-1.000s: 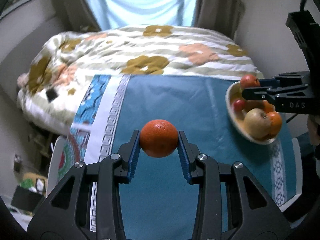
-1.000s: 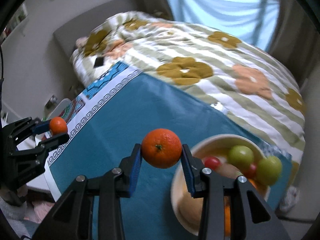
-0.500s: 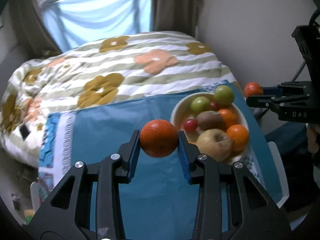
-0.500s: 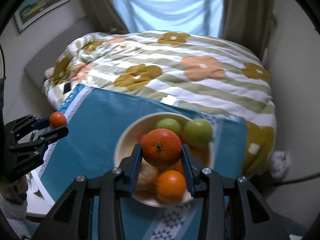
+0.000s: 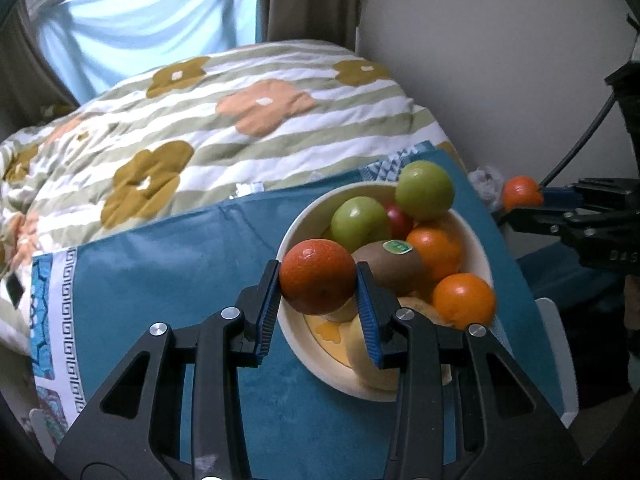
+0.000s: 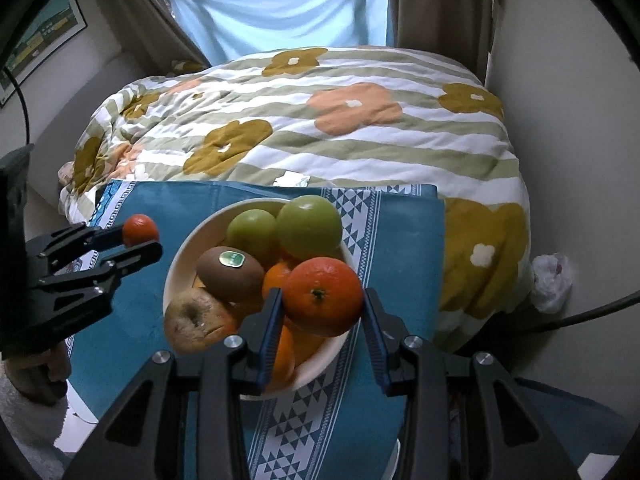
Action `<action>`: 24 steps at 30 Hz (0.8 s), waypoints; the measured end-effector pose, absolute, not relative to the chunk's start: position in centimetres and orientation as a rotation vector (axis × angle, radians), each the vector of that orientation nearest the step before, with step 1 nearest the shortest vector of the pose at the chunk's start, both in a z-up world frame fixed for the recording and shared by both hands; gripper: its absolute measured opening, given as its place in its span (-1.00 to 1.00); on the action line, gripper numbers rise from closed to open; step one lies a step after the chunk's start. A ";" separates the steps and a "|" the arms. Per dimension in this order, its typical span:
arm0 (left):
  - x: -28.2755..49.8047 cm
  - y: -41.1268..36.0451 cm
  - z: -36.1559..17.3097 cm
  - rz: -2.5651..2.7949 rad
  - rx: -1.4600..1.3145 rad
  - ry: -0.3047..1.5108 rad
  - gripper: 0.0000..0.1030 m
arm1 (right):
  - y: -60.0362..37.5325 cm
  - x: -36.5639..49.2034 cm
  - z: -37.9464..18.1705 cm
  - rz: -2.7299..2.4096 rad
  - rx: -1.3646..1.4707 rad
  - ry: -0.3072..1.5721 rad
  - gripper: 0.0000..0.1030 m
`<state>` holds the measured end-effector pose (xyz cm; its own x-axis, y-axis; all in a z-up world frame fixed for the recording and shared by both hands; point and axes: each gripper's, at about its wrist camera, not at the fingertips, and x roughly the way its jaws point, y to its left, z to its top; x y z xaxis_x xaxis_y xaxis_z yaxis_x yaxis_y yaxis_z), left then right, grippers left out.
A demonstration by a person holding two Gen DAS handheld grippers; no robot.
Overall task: Organize fruits
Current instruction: 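Release the tangerine into the bowl with the left tool while the right tool releases its tangerine there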
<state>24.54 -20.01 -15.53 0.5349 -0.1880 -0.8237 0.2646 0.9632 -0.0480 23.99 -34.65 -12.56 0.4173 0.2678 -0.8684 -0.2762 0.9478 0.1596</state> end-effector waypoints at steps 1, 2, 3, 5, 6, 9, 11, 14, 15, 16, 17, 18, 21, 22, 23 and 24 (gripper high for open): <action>24.7 -19.9 -15.9 -0.266 0.089 0.976 -0.21 | -34.6 24.0 -12.7 0.344 -0.003 1.089 -0.30; 24.7 -19.7 -16.4 -0.263 0.096 0.985 -0.21 | -34.6 24.0 -12.8 0.346 0.002 1.089 -0.30; 24.8 -19.6 -16.7 -0.263 0.102 0.991 -0.21 | -34.5 24.1 -13.0 0.350 0.007 1.090 -0.30; 24.9 -19.3 -17.1 -0.270 0.102 1.002 -0.21 | -34.2 24.2 -13.3 0.359 0.015 1.093 -0.30; 25.0 -19.3 -17.3 -0.277 0.098 1.009 -0.21 | -34.1 24.2 -13.4 0.362 0.016 1.095 -0.30; 25.0 -19.0 -17.4 -0.299 0.083 1.019 -0.20 | -33.7 24.2 -13.6 0.374 0.021 1.098 -0.30; 24.9 -18.9 -17.3 -0.307 0.088 1.018 -0.18 | -33.6 24.3 -13.6 0.378 0.023 1.096 -0.30; 24.5 -18.7 -16.7 -0.300 0.101 0.999 0.61 | -33.4 24.2 -13.3 0.383 0.020 1.093 -0.30; 24.3 -18.5 -16.4 -0.295 0.098 0.987 0.86 | -33.2 24.2 -13.3 0.384 0.018 1.091 -0.30; 24.1 -18.3 -16.1 -0.291 0.091 0.969 1.00 | -33.2 24.2 -13.2 0.385 0.016 1.089 -0.30; 23.8 -18.1 -15.6 -0.293 0.083 0.948 1.00 | -33.1 24.2 -13.1 0.386 0.015 1.087 -0.30; 23.7 -17.9 -15.3 -0.290 0.083 0.946 1.00 | -33.0 24.1 -13.0 0.388 0.015 1.086 -0.30; 23.4 -17.5 -14.7 -0.275 0.079 0.942 1.00 | -32.7 24.0 -12.8 0.399 0.014 1.082 -0.30; 23.2 -17.2 -14.5 -0.271 0.072 0.940 1.00 | -32.5 23.9 -12.7 0.405 0.013 1.082 -0.30; 22.9 -17.1 -14.3 -0.267 0.068 0.940 1.00 | -32.3 23.8 -12.8 0.414 0.009 1.083 -0.30; 22.8 -17.1 -14.2 -0.263 0.065 0.939 1.00 | -32.1 23.7 -12.8 0.420 0.005 1.084 -0.30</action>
